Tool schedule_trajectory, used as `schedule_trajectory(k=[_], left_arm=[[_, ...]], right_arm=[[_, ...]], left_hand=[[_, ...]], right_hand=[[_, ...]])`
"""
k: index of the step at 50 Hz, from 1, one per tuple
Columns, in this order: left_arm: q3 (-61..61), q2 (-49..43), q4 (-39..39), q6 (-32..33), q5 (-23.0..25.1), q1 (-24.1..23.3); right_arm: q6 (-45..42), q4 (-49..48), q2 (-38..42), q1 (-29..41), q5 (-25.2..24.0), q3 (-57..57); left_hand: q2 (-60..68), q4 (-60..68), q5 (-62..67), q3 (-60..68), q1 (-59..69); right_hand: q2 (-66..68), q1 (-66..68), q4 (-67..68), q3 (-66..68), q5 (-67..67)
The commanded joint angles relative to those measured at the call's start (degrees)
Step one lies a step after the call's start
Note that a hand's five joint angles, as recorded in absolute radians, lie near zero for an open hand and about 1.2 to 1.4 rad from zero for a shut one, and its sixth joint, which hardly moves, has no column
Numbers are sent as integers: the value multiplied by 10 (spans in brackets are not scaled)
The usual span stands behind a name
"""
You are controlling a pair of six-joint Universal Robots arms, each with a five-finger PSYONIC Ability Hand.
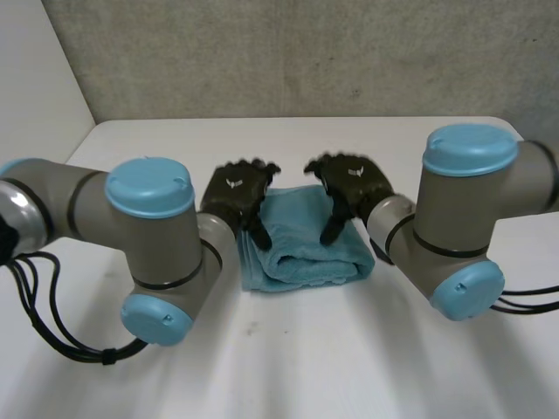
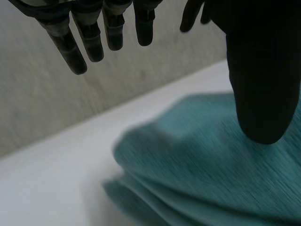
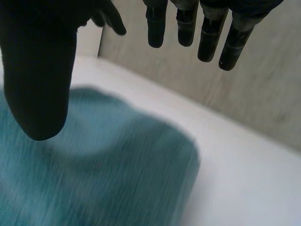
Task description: Fold the laundry
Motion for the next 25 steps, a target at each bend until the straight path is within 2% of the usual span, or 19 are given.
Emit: schedule_trajectory(k=[1, 8, 12, 19, 21, 24, 25], left_arm=[[-7, -37, -39, -16, 8, 2], [-24, -30, -47, -10, 6, 13], [-27, 12, -61, -7, 6, 20], [-20, 104, -72, -7, 5, 23], [-18, 161, -88, -7, 6, 47], [-17, 189, -102, -7, 6, 70], [-14, 214, -120, -7, 8, 94]], right_arm=[[13, 73, 80, -33, -11, -45], [13, 76, 77, -42, -11, -56], [10, 76, 64, -46, -11, -60], [15, 72, -63, -73, -4, -49], [15, 72, -90, -88, 0, -45], [14, 72, -153, -121, 18, -29], [10, 72, -180, -138, 29, -21]], left_hand=[[-13, -14, -23, -21, -12], [-11, -12, -21, -19, -10], [-15, -16, -24, -22, -14], [-17, -17, -26, -24, -15], [-17, -17, -26, -24, -15], [-17, -17, -26, -24, -15], [-17, -17, -26, -24, -15]], right_hand=[[-28, -19, -33, -23, -35], [-28, -19, -33, -23, -35], [-28, -19, -33, -23, -35], [-28, -19, -33, -23, -35], [-28, -19, -33, -23, -35], [-28, -19, -33, -23, -35], [-28, -19, -33, -23, -35]])
